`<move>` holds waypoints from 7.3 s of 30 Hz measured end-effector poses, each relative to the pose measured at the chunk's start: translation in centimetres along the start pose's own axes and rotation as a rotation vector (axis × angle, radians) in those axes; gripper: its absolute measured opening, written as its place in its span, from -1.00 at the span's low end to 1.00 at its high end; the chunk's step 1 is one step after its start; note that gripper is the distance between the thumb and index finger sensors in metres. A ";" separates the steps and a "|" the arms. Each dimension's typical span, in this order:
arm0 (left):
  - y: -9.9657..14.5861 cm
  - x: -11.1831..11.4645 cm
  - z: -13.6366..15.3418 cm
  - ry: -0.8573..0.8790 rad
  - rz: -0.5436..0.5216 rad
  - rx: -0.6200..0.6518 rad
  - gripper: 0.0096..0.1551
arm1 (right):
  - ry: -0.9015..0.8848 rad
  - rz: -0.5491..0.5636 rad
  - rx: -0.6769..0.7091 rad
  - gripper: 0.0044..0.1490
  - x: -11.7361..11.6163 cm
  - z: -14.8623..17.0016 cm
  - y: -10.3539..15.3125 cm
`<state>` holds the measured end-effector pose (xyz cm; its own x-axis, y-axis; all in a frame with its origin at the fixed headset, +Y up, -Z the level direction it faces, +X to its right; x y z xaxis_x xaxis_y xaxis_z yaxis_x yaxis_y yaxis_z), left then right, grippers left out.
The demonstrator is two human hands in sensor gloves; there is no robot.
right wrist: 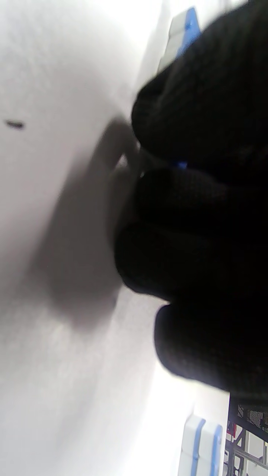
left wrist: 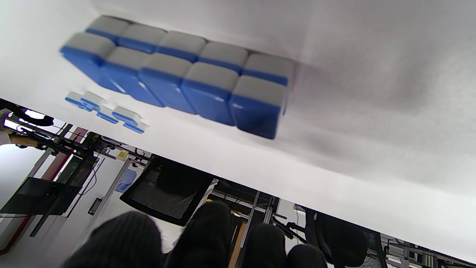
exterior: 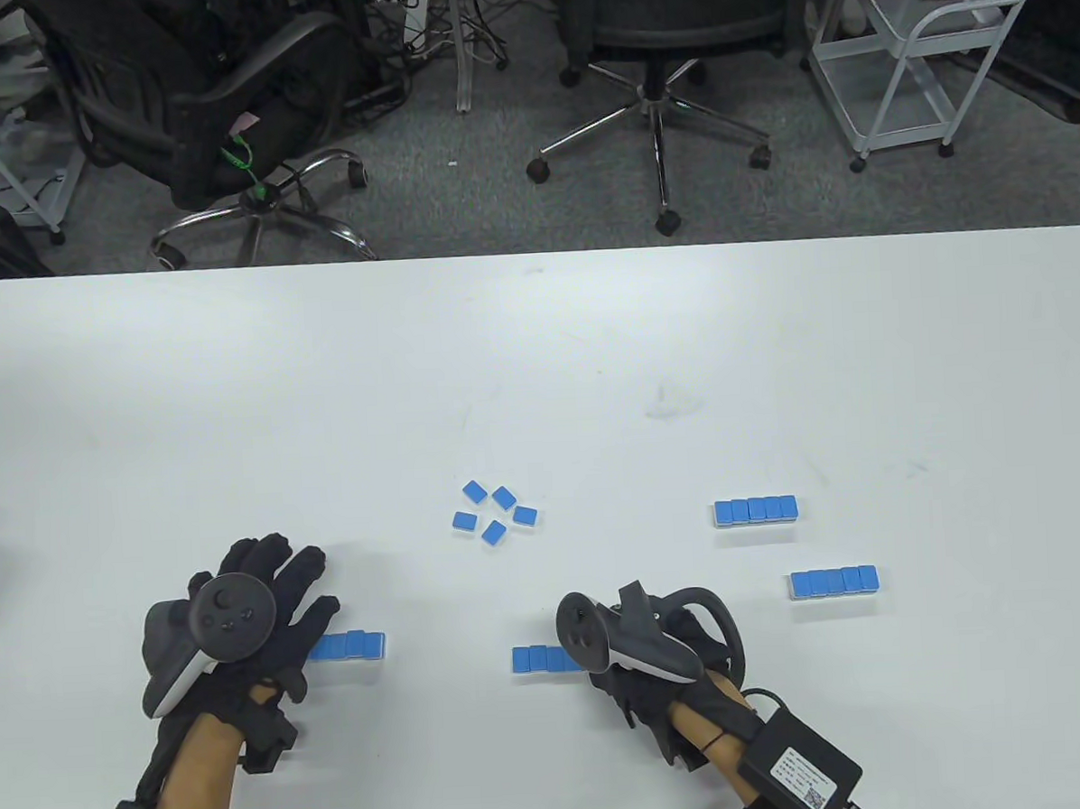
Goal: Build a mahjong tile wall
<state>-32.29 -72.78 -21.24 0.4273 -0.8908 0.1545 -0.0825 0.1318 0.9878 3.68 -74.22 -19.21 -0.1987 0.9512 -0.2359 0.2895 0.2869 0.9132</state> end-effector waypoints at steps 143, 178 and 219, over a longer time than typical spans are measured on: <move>-0.3 -0.5 0.0 0.021 -0.009 0.007 -0.26 | 0.266 0.035 -0.166 -0.18 6.9 -7.1 -10.1; -0.3 -0.6 -0.1 0.022 -0.020 0.022 -0.26 | 0.057 -0.061 -0.050 -0.24 4.4 -3.6 -5.4; -0.3 -0.4 -0.2 0.012 -0.003 0.012 -0.26 | 0.111 0.005 0.059 -0.23 2.7 -6.2 -2.1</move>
<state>-32.29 -72.37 -21.56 0.4385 -0.8858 0.1520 -0.0916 0.1242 0.9880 -3.24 -72.96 -19.71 -0.2984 0.9353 -0.1900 0.3449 0.2913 0.8923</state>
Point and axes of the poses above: the tracker on the back of each hand, its own z axis roughly to the little-finger side, its own y axis roughly from the fingertips to the wrist, x = y × z, the point moved 1 cm from there along -y, roughly from the wrist to the fingertips, and after that the axes turned 8 degrees about y, right-handed, at the moved point
